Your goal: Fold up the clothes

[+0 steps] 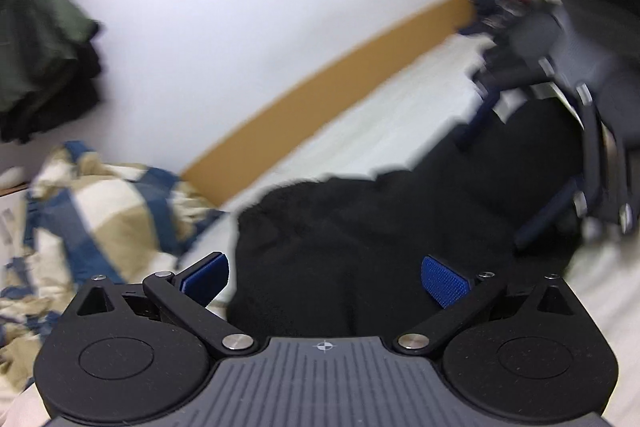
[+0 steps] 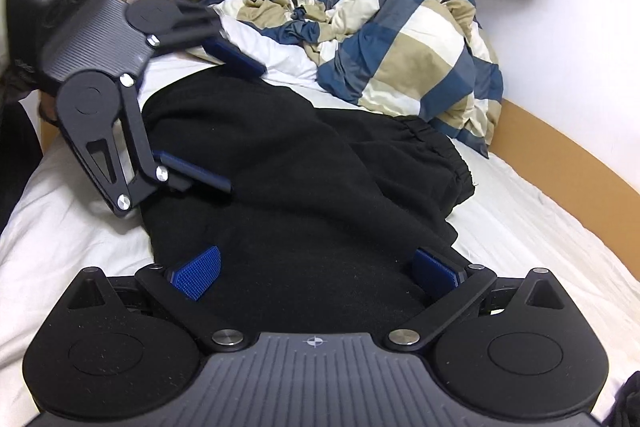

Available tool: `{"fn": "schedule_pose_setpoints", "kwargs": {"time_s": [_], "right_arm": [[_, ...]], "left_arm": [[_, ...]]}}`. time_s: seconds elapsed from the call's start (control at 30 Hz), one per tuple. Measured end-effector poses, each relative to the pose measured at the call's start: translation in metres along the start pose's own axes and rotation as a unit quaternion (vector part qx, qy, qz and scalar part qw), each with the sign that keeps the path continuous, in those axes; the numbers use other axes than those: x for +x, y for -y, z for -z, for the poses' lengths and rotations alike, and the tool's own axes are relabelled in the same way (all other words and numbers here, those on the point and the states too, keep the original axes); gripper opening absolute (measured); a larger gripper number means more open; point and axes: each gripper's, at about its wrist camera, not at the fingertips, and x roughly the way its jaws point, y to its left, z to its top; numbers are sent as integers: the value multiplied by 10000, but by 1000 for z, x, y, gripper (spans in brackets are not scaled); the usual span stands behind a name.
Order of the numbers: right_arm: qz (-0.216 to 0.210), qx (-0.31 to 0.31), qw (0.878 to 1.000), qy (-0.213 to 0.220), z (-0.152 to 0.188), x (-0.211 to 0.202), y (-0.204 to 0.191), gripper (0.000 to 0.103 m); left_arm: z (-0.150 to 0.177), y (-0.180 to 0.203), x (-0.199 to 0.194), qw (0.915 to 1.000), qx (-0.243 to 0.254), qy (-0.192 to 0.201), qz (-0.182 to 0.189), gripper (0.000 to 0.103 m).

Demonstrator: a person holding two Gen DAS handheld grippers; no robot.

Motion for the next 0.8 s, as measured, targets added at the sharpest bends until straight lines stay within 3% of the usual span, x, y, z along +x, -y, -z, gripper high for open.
{"fn": "schedule_pose_setpoints", "kwargs": {"time_s": [0.1, 0.2, 0.3, 0.43, 0.57, 0.63, 0.8], "right_arm": [[-49, 82, 10000, -18, 1, -1, 3, 103], [-160, 245, 9996, -48, 0, -5, 8, 103], [-164, 306, 9994, -47, -1, -5, 9, 103], [-152, 420, 9989, -116, -3, -3, 13, 103], [-451, 905, 9944, -302, 0, -3, 33, 103], [-534, 1145, 9913, -367, 3, -5, 41, 103], [-256, 1172, 9920, -396, 4, -14, 35, 103]], "left_arm": [[-9, -3, -3, 9998, 143, 33, 134, 103], [6, 3, 19, 9974, 272, -597, 307, 103], [23, -5, 23, 9978, -292, -453, 391, 103], [21, 0, 22, 9987, -147, -423, 248, 103], [20, -11, 28, 9961, -493, -594, 431, 103], [20, -8, 26, 9967, -434, -562, 392, 103], [19, -2, 23, 9980, -280, -473, 296, 103]]}}
